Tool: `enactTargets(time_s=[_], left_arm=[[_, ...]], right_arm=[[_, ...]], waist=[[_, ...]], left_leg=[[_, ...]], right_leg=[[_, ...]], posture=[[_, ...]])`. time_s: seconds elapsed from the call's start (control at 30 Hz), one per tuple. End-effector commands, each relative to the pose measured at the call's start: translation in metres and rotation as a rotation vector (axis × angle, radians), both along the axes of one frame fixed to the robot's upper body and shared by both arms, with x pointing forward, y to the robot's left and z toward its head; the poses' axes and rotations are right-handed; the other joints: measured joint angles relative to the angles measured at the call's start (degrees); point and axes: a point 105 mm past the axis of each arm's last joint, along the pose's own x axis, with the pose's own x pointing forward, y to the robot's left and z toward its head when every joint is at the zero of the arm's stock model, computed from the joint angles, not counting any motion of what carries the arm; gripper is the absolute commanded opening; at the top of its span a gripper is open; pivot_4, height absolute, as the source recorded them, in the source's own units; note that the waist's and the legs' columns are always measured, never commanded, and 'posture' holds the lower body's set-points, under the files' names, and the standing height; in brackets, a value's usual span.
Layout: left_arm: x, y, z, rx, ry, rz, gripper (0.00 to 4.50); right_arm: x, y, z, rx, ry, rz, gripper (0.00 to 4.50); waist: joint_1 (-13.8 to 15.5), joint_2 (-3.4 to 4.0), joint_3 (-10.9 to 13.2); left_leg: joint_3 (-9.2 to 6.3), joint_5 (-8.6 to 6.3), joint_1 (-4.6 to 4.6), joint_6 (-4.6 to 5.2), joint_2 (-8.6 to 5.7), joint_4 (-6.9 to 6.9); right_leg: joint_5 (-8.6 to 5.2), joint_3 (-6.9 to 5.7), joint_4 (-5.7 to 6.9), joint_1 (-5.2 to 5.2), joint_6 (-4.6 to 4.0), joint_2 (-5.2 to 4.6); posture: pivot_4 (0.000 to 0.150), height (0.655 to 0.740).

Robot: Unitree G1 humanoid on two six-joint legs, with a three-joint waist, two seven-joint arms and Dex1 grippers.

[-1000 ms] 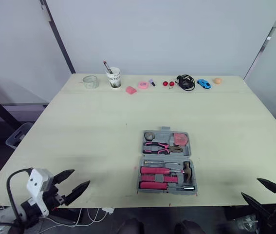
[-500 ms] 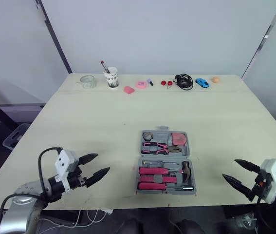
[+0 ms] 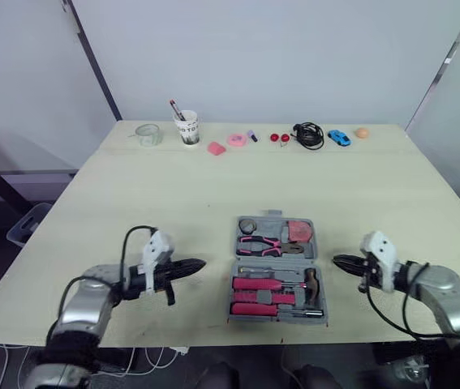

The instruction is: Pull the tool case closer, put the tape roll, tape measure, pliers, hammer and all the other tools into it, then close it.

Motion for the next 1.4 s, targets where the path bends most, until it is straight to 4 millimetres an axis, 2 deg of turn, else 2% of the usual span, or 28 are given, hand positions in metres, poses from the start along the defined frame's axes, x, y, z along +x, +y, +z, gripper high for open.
enactTargets(time_s=[0.03, 0.17, 0.37, 0.7, 0.8, 1.4], left_arm=[[0.008, -0.01, -0.006, 0.043, 0.0, -0.07, 0.0], [0.02, -0.019, -0.011, 0.071, 0.003, -0.097, 0.0], [0.026, -0.03, -0.018, 0.093, 0.01, -0.14, 0.0], [0.027, -0.041, -0.031, 0.127, 0.033, -0.182, 0.0], [0.032, -0.045, -0.03, 0.109, 0.01, -0.149, 0.0], [0.03, -0.062, -0.037, 0.104, 0.013, -0.189, 0.0]], right_arm=[[0.007, 0.007, -0.002, -0.047, -0.01, 0.036, 0.02], [0.01, 0.011, -0.007, -0.082, -0.009, 0.064, 0.02], [0.015, 0.017, -0.011, -0.092, -0.018, 0.08, 0.02], [0.014, 0.018, -0.016, -0.133, -0.027, 0.116, 0.02], [0.013, 0.019, -0.016, -0.128, -0.027, 0.118, 0.02], [0.01, 0.027, -0.017, -0.115, -0.034, 0.141, 0.02]], waist=[[0.0, 0.0, 0.0], [0.0, -0.01, 0.0], [-0.2, -0.01, 0.0], [0.0, -0.01, 0.0], [0.0, 0.0, 0.0], [0.1, 0.01, 0.0]], left_leg=[[-0.02, 0.0, -0.04, 0.0, 0.0, 0.01], [-0.04, 0.0, -0.13, 0.0, 0.0, 0.04], [-0.07, 0.0, -0.15, 0.0, 0.0, 0.05], [-0.09, 0.0, -0.14, 0.0, 0.0, 0.09], [-0.1, 0.0, -0.14, 0.0, -0.01, 0.09], [-0.12, 0.0, -0.13, 0.0, -0.01, 0.11]], right_leg=[[0.0, -0.03, -0.01, -0.01, 0.0, 0.01], [0.01, -0.07, -0.02, -0.03, 0.02, 0.01], [0.01, -0.09, 0.01, -0.04, 0.03, 0.01], [0.02, -0.1, 0.03, -0.02, 0.03, 0.01], [0.02, -0.1, 0.04, 0.0, 0.03, 0.01], [0.02, -0.11, 0.05, 0.01, 0.03, 0.01]], posture=[[0.15, 0.74], [0.15, 0.74], [0.15, 0.74], [0.15, 0.74], [0.15, 0.74], [0.15, 0.74]])
